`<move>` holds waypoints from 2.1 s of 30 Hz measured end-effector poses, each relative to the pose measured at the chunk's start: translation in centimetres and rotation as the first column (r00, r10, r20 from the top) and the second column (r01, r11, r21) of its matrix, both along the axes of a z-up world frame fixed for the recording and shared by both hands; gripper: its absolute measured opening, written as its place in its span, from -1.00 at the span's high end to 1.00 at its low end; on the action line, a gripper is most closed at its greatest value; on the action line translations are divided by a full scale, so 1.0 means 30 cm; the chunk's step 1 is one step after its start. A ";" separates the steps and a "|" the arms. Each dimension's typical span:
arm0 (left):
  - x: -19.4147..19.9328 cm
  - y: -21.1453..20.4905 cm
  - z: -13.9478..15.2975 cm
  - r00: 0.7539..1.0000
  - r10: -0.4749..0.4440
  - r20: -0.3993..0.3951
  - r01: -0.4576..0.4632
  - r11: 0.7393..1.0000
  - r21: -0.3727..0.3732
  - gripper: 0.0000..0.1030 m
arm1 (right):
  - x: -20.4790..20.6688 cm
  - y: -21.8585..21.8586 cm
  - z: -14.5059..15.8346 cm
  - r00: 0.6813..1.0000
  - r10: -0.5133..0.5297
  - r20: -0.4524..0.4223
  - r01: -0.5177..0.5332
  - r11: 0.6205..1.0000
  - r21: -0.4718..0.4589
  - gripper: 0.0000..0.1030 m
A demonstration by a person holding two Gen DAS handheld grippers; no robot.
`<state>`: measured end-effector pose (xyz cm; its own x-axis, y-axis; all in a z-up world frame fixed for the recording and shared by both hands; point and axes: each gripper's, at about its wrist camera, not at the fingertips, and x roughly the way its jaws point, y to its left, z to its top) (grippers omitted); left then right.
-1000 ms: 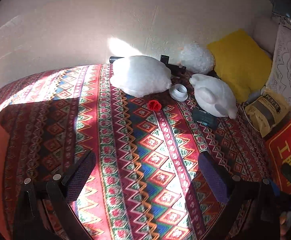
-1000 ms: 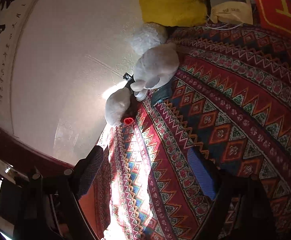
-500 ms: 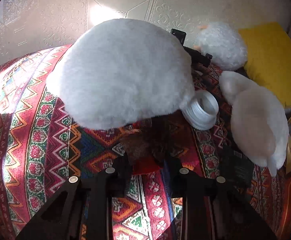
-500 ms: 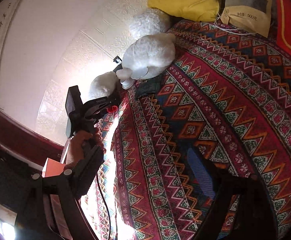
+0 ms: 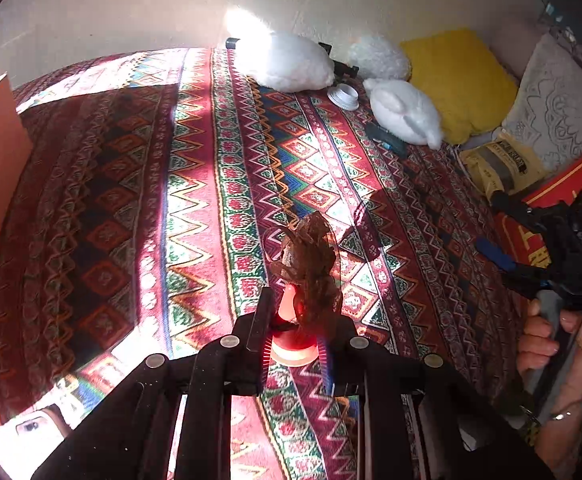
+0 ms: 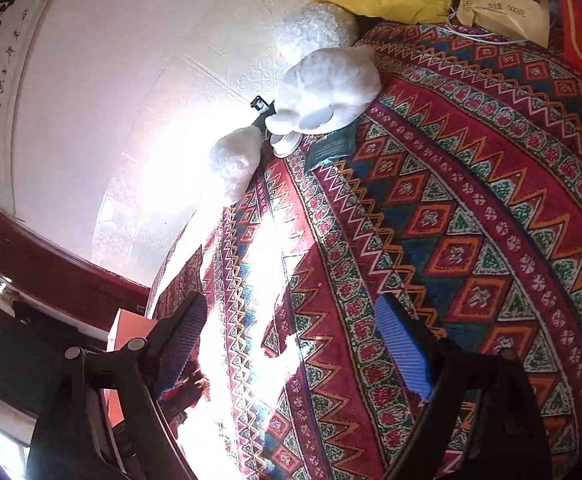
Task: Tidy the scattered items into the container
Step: 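Carry the red item toward the box while the right tool grasps the dark packet, then open both tools over the pink box to drop red item and packet, then grasp a white plush toy with the left tool while the right tool grasps the other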
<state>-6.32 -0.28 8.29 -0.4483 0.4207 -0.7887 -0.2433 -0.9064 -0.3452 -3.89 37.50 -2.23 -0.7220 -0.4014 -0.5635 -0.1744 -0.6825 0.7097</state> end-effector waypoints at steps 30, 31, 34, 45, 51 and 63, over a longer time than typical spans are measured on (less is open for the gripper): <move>0.062 -0.747 0.224 0.904 0.393 -0.165 -0.328 0.889 0.320 0.69 | -0.325 -0.199 -0.018 0.980 0.115 0.161 -0.166 0.921 0.354 0.84; 0.083 -0.788 0.246 0.892 0.419 -0.173 -0.348 0.878 0.330 0.69 | -0.287 -0.253 0.020 0.976 0.163 0.143 -0.203 0.922 0.329 0.84; 0.129 -0.935 0.333 0.836 0.501 -0.224 -0.423 0.848 0.319 0.69 | -0.187 -0.497 0.172 0.938 0.341 0.059 -0.342 0.889 0.306 0.84; 0.012 -1.283 0.241 0.758 0.650 -0.061 -0.638 0.757 0.140 -0.02 | -0.119 -1.612 0.576 0.624 0.776 -0.095 -0.632 0.573 0.521 0.69; 0.126 -1.321 0.322 0.686 0.695 -0.218 -0.689 0.716 0.114 -0.63 | -0.106 -1.728 0.575 0.655 0.749 -0.099 -0.508 0.533 0.677 -0.54; 0.104 -1.069 0.355 0.833 0.500 -0.238 -0.477 0.866 0.150 -0.68 | -0.026 -1.002 0.513 0.858 0.489 -0.158 -0.379 0.809 0.449 -0.69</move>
<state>-3.19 -32.36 18.92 -0.7959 0.1487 -0.5869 0.1328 -0.9029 -0.4089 -4.66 7.45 13.17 -0.6630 -0.4947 -0.5618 0.3554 -0.8686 0.3454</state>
